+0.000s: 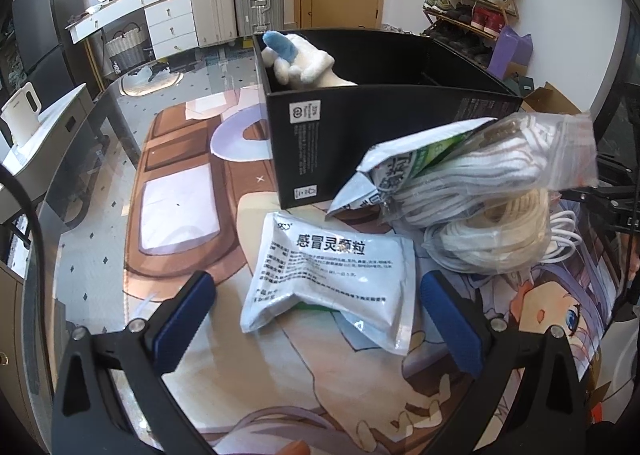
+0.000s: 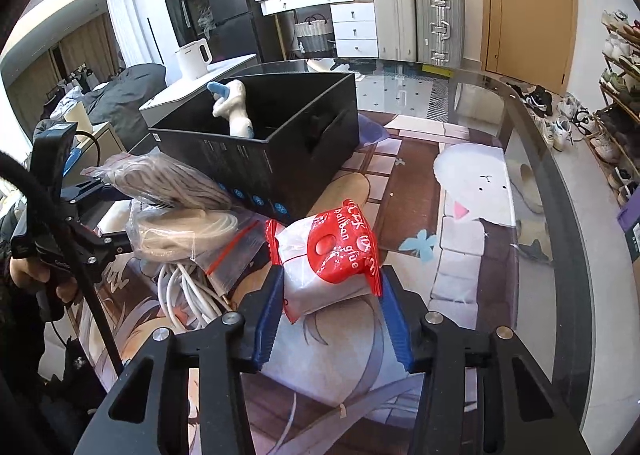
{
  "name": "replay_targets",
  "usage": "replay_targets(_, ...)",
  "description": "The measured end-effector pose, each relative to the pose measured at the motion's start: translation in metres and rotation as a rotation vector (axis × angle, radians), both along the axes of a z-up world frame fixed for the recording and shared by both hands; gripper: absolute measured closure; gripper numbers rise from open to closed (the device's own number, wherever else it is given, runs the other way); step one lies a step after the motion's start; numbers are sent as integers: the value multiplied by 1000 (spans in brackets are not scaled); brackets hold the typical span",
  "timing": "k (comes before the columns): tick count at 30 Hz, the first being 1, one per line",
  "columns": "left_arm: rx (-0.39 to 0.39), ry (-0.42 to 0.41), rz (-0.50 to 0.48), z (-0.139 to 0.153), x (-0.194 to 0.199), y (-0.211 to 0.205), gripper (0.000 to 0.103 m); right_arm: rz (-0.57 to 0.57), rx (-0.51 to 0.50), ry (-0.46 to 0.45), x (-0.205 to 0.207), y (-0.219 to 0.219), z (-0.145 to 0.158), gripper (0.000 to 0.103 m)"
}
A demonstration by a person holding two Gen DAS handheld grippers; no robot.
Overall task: Organize soft objects
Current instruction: 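Grasp the white medicine packet with the left gripper while right lifts the red bag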
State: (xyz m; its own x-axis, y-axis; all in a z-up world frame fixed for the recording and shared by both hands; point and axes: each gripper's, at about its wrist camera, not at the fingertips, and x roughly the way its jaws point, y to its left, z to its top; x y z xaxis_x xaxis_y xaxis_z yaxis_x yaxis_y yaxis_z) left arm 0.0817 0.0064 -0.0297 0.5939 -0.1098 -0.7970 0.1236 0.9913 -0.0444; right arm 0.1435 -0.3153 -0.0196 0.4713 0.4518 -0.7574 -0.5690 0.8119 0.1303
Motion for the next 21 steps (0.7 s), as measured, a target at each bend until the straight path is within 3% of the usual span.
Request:
replay_targets(9, 20, 10, 1, -1, 5, -1, 3, 2, 14, -18, -7, 0, 6, 56)
replay_targets(10, 19, 4, 0, -1, 4, -1, 6, 4, 14, -21, -8, 0, 7, 56)
replay_targets(12, 16, -22, -18, 2, 1, -2, 25, 8, 15, -25, -10, 1, 10, 56)
replay_targets(15, 15, -37, -45, 4, -4, -3, 36, 9, 17, -28, -11, 2, 11, 56)
replay_targets(21, -1, -50, -48, 7, -14, -1, 41, 15, 25, -47, -17, 5, 18, 56)
